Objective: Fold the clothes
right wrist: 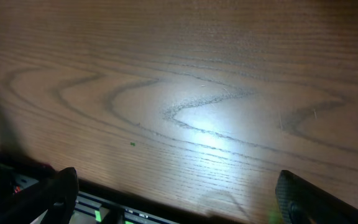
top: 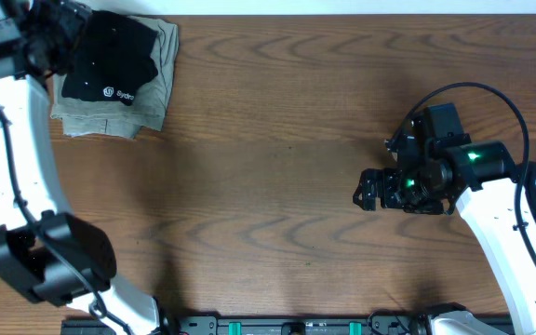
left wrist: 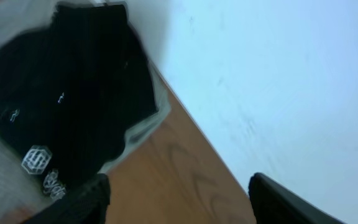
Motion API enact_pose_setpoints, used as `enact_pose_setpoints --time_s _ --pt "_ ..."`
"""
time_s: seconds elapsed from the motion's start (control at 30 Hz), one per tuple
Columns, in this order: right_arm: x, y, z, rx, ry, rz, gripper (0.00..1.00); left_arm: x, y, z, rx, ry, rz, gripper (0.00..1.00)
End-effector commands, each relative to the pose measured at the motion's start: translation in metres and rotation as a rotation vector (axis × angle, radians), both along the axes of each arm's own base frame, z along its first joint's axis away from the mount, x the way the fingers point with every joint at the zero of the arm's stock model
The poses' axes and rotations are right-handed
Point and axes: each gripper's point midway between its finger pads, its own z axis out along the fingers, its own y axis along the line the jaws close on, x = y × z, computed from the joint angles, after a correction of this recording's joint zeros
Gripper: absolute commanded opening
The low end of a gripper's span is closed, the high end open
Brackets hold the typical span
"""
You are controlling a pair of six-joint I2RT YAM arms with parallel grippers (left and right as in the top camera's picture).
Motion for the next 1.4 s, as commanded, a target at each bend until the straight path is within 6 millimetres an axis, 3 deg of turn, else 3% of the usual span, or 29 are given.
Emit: enact_pose_setpoints --time_s 0.0,0.2,0.27,0.47,0.53,0.63,0.73,0.9,1.07,1.23,1.37 --pt "0.001 0.0 0.003 0.008 -0.01 0.009 0.99 0.025 0.011 -0.035 0.118 0.034 0.019 0.7" --pt "-0.001 0.0 0.003 0.004 -0.005 0.019 0.99 0.059 0.027 -0.088 0.394 0.066 -0.065 0.71" --pt "0.0 0.0 0.003 0.002 -0.011 0.035 0.99 0.063 0.033 -0.108 0.466 0.102 -0.097 0.8" --pt "0.001 -0.002 0.002 -0.008 -0.017 0.036 0.99 0.062 0.042 -0.175 0.574 0.24 -0.195 0.81" --pt "0.0 -0.002 0.002 -0.008 -0.015 0.036 0.99 0.058 0.055 -0.196 0.643 0.312 -0.182 0.8" --pt "-0.003 -0.002 0.002 -0.011 -0.003 0.037 0.99 0.047 0.079 -0.214 0.761 0.424 -0.137 0.8" --pt "-0.004 -0.003 0.001 -0.017 0.0 0.05 0.99 0.044 0.086 -0.222 0.804 0.46 -0.151 0.82" --pt "-0.004 -0.003 0.001 -0.016 -0.002 0.05 0.99 0.046 0.085 -0.207 0.819 0.436 -0.148 0.82" --pt "-0.007 -0.004 0.001 -0.019 0.011 0.05 0.99 0.049 0.077 -0.137 0.84 0.32 -0.092 0.82" --pt "-0.007 -0.004 0.001 -0.019 0.01 0.05 0.99 0.029 0.063 -0.066 0.796 0.234 -0.028 0.82" --pt "-0.007 -0.004 0.001 -0.02 0.007 0.059 0.99 -0.006 0.035 -0.046 0.713 0.26 -0.146 0.81"
